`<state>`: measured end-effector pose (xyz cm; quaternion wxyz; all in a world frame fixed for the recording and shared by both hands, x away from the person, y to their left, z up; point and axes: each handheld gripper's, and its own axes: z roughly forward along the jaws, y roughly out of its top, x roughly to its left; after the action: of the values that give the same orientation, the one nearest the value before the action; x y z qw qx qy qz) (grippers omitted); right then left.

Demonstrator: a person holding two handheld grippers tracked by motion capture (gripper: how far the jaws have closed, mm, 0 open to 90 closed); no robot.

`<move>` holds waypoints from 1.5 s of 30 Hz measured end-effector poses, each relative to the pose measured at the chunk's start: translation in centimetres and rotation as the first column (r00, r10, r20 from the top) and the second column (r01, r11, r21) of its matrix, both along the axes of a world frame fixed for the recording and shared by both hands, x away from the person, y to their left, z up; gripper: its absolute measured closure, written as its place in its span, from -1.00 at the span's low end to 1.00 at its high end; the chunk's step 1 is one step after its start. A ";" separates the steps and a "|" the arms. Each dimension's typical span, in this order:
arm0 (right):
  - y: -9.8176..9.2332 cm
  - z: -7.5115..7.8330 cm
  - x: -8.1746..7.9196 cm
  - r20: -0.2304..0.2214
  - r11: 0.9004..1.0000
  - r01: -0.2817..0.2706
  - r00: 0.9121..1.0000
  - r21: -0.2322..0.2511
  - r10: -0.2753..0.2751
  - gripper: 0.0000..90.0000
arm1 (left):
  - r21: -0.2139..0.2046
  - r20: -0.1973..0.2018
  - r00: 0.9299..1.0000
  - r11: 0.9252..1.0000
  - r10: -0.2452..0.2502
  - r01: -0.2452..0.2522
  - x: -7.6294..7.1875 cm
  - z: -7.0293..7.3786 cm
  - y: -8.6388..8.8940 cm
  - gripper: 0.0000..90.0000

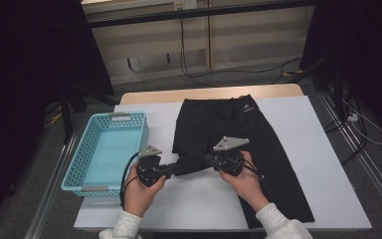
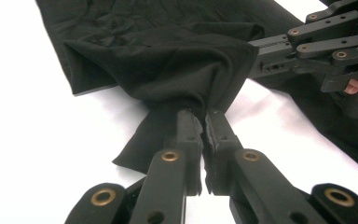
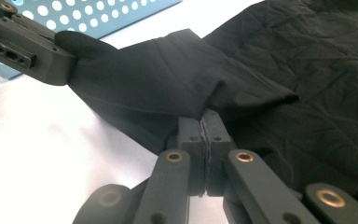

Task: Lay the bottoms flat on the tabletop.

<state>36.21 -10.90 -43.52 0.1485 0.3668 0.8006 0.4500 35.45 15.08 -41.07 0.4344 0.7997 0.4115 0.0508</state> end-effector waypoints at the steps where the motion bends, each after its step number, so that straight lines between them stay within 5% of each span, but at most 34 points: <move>1: 0.0 0.1 0.1 0.000 1.000 -0.002 1.000 0.000 0.002 0.98 | 0.000 -0.002 1.000 1.000 0.002 -0.002 0.0 0.0 0.1 0.92; 15: 1.4 -0.9 1.5 -0.024 0.999 -0.029 0.999 -0.034 0.029 0.95 | -0.004 -0.008 1.000 1.000 0.021 -0.021 0.5 -0.2 0.3 0.98; 22: 2.1 -2.2 2.0 -0.079 0.994 -0.030 0.997 -0.106 0.022 0.43 | -0.001 -0.022 0.999 0.999 0.046 -0.046 1.1 -0.5 0.2 0.98; 26: 1.1 -1.7 1.0 -0.060 0.995 0.012 0.998 -0.098 -0.018 0.24 | 0.015 -0.008 0.998 0.997 0.070 -0.070 1.3 -0.5 0.2 0.98; 32: 0.3 -1.9 0.0 -0.085 0.994 -0.010 0.996 -0.107 0.001 0.43 | 0.019 -0.019 0.996 0.996 0.084 -0.084 1.6 -0.7 0.4 0.98; 39: 1.6 -2.5 0.3 -0.095 0.992 -0.022 0.995 -0.121 0.011 0.45 | 0.013 -0.024 0.997 0.997 0.080 -0.079 1.8 -0.6 0.3 0.98; 45: 1.6 -2.9 0.7 -0.082 0.993 0.004 0.997 -0.119 -0.014 0.89 | 0.004 -0.032 0.996 0.997 0.080 -0.080 1.8 -0.4 0.3 0.98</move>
<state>36.88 -9.26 -46.43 0.1391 0.3792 0.8297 0.3852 37.28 15.40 -41.49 0.4243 0.7838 0.4499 0.0559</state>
